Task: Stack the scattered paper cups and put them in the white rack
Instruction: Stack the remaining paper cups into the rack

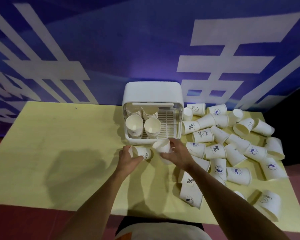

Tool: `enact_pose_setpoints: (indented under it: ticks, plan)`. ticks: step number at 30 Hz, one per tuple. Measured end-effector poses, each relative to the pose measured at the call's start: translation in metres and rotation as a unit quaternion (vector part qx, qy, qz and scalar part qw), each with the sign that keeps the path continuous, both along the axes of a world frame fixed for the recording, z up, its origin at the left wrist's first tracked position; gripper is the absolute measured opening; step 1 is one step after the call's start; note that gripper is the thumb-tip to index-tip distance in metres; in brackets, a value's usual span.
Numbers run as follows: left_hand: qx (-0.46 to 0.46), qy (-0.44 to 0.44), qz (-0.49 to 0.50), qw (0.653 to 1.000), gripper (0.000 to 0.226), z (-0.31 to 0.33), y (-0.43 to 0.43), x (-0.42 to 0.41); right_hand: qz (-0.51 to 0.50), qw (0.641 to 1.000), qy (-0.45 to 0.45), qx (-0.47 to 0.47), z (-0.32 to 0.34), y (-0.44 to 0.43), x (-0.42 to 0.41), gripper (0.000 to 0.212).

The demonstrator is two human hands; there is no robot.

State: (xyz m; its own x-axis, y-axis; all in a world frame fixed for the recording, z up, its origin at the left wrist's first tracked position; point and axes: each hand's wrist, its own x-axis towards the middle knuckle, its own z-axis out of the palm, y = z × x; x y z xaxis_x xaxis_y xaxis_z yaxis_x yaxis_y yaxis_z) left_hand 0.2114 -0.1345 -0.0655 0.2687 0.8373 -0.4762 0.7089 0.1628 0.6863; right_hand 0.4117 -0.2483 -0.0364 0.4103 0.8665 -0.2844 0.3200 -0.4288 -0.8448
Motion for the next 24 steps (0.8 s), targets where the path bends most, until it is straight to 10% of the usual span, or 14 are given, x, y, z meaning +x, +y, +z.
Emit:
enact_pose_setpoints:
  ticks: [24]
  plan:
    - [-0.012,-0.075,0.001,0.997,0.075,0.023,0.021,-0.019,-0.126,0.981,-0.026,0.142,0.033,0.083,-0.008,0.063]
